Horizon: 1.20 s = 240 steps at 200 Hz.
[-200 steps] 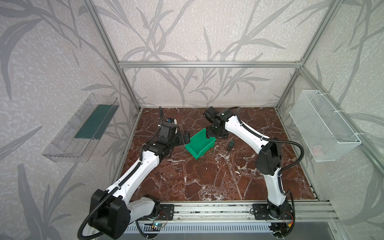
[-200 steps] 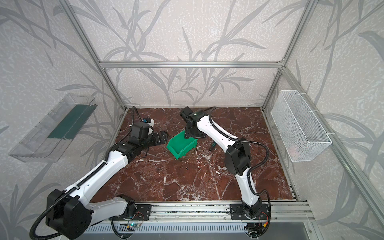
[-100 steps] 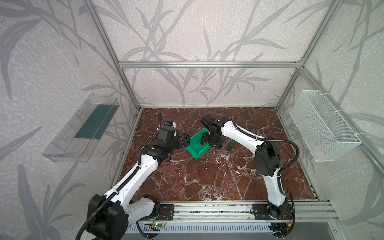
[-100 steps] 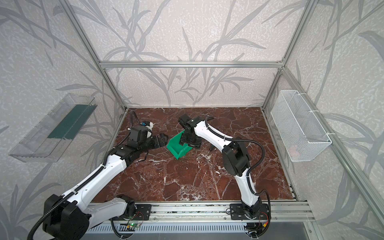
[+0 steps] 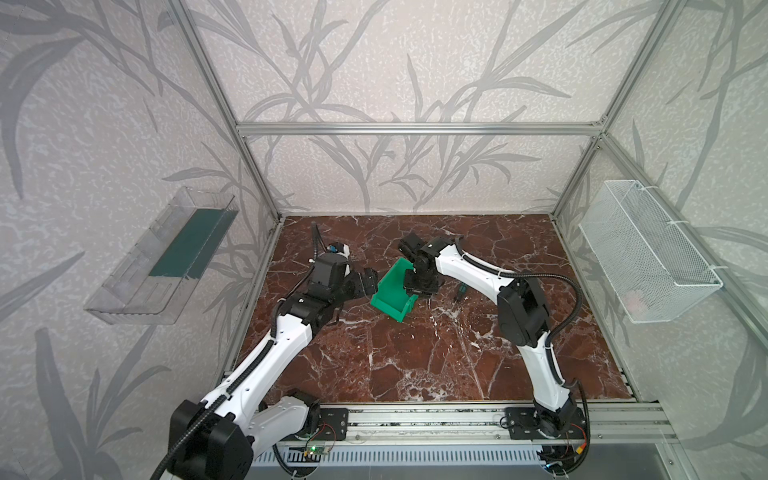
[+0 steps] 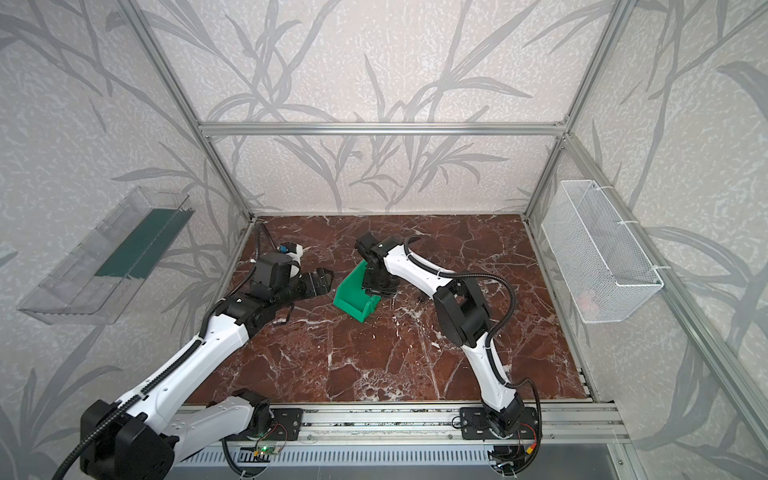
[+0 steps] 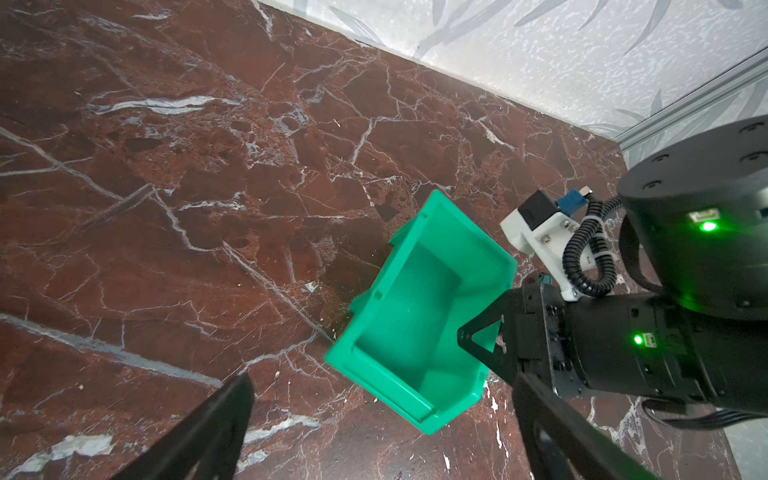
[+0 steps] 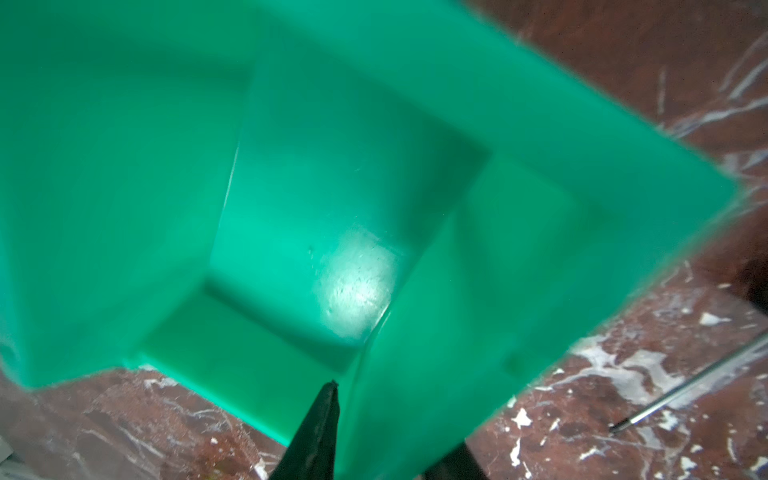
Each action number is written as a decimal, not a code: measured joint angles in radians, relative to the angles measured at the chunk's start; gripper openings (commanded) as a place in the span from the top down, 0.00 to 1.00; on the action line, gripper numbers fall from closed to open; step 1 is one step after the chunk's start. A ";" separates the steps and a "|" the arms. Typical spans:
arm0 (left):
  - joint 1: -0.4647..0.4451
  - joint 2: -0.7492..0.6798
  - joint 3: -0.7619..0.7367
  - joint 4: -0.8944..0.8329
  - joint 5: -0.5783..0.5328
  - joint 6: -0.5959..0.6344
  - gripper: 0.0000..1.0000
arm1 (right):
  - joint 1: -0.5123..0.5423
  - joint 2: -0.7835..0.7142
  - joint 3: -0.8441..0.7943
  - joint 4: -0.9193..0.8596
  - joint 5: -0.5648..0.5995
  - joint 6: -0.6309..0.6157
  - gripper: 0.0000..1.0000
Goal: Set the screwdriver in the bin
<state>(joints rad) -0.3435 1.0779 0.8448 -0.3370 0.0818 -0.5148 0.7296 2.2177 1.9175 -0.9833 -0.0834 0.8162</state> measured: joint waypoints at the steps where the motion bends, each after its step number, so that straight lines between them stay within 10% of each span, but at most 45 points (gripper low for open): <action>1: 0.000 -0.001 -0.001 0.000 0.000 0.000 0.01 | 0.000 0.000 0.000 0.000 0.001 -0.002 0.80; 82: 0.001 -0.018 -0.009 -0.020 -0.002 0.006 0.01 | -0.021 0.050 0.197 -0.006 0.180 -0.131 0.91; 119: 0.001 -0.023 -0.008 -0.062 -0.009 0.015 0.01 | -0.029 0.232 0.462 -0.005 0.216 -0.507 0.87; 192: 0.002 -0.048 -0.003 -0.094 -0.027 0.047 0.01 | -0.067 0.298 0.672 -0.135 0.217 -0.555 0.65; 240: 0.002 0.072 0.015 -0.038 0.032 0.051 0.01 | -0.111 -0.050 0.304 -0.080 0.192 -0.426 0.37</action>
<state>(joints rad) -0.3416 1.1500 0.8600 -0.3748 0.1143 -0.4633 0.6186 2.1677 2.2211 -1.0634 0.1085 0.3901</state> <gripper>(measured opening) 0.990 0.609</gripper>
